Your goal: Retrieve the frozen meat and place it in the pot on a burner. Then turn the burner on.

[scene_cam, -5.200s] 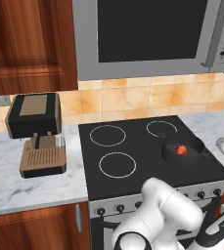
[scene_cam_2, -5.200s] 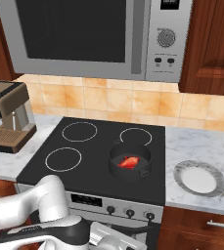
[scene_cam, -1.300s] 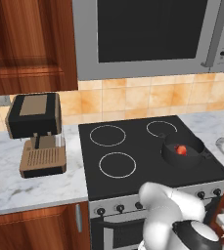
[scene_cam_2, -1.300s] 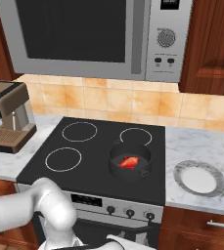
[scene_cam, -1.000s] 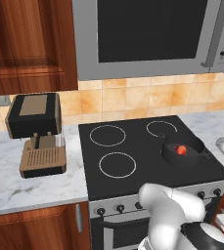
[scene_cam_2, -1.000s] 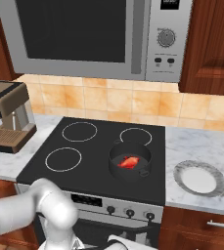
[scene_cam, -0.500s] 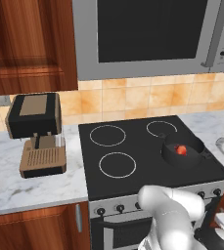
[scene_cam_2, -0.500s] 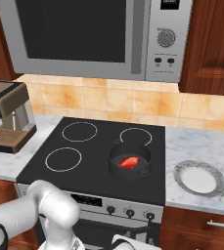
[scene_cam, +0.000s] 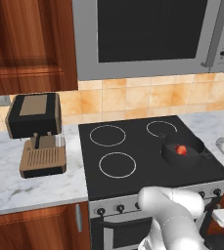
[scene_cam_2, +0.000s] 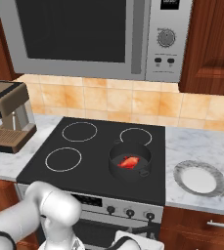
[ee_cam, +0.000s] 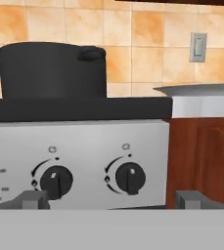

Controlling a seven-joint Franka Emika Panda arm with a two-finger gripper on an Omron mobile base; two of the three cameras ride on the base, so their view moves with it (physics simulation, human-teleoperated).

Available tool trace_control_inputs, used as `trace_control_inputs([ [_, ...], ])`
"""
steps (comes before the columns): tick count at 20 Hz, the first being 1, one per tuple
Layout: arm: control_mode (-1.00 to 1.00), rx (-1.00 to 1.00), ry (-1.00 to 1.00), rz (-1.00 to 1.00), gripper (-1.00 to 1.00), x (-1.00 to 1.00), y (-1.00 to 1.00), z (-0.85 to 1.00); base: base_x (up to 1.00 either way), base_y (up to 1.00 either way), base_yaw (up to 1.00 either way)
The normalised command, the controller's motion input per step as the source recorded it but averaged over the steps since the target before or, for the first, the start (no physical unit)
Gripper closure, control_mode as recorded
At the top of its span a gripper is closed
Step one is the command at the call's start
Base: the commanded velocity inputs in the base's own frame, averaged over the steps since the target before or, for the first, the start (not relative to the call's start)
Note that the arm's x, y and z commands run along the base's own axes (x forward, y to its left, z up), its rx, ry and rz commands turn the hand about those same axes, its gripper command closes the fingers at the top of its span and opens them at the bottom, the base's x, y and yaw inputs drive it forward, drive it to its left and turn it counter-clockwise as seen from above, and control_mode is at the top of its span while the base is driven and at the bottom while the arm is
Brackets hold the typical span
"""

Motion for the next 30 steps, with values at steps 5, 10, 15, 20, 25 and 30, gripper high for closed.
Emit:
trace_control_inputs([
  [5, -1.0, 0.0, 0.0, 0.02, -1.0, 0.14, -0.04, -0.16, 0.0, 0.0, 0.0],
  [10, -1.0, 0.0, 0.02, 0.0, -1.0, 0.2, -0.04, -0.08, 0.0, 0.0, 0.0],
  [15, -1.0, 0.0, 0.05, 0.0, -1.0, 0.19, -0.02, -0.02, 0.0, 0.0, 0.0],
  [20, -1.0, 0.0, 0.02, 0.0, -1.0, 0.15, -0.13, -0.07, 0.0, 0.0, 0.0],
  [25, -1.0, 0.0, 0.0, 0.0, -1.0, 0.08, -0.11, 0.0, 0.0, 0.0, 0.0],
  [30, -1.0, 0.0, 0.0, 0.0, -1.0, 0.08, -0.07, -0.02, 0.0, 0.0, 0.0],
])
